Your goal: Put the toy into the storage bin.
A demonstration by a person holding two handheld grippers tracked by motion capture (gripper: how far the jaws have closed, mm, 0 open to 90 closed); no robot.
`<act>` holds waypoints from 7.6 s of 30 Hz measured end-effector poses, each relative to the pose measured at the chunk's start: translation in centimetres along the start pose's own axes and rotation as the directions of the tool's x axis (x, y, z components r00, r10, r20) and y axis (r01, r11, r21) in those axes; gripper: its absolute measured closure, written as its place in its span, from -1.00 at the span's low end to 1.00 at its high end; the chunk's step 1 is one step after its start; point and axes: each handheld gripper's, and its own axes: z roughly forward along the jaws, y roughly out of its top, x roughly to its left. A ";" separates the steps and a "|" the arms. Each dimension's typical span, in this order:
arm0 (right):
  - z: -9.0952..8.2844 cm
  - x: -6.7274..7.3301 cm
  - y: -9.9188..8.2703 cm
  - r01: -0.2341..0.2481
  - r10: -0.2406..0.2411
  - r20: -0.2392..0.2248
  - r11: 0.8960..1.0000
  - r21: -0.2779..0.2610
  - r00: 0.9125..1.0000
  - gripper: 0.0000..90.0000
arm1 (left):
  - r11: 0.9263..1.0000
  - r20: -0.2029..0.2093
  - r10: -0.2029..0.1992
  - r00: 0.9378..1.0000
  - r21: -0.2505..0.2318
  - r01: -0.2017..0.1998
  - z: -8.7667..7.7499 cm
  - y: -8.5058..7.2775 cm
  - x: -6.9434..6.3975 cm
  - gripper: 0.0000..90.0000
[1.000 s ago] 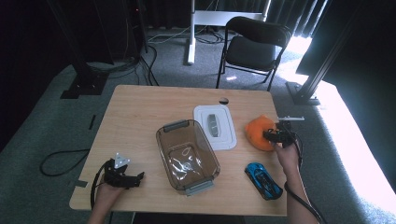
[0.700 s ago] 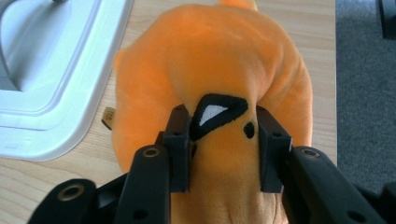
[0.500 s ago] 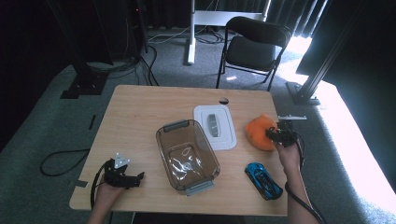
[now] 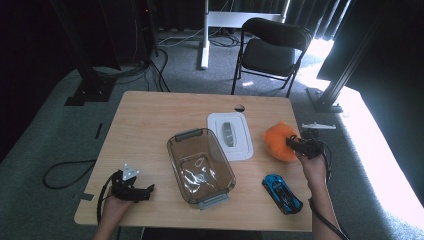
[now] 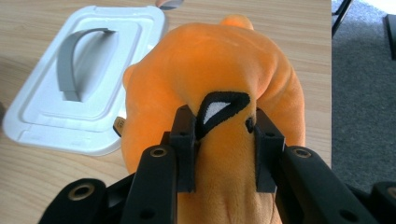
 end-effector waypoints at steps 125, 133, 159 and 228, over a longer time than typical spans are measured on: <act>-0.9 23.3 -2.0 0.499 -0.439 -0.529 0.866 -0.034 0.726 0.47 | 1.000 0.001 0.000 1.000 0.000 0.000 0.0 0.0 0.0 -0.98; -0.6 23.4 -1.8 0.505 -0.435 -0.532 0.863 -0.016 0.726 0.44 | 1.000 0.001 0.000 1.000 0.001 0.000 0.0 0.0 0.0 -0.98; 0.4 25.5 -1.3 0.598 -0.483 -0.512 0.797 0.077 0.710 0.07 | 1.000 0.001 0.000 1.000 0.000 0.000 0.0 0.0 0.0 -0.98; -4.1 15.1 -3.0 0.312 -0.311 -0.440 0.947 -0.072 0.842 -0.71 | 1.000 0.001 -0.001 1.000 -0.001 0.001 0.0 0.0 0.0 -0.98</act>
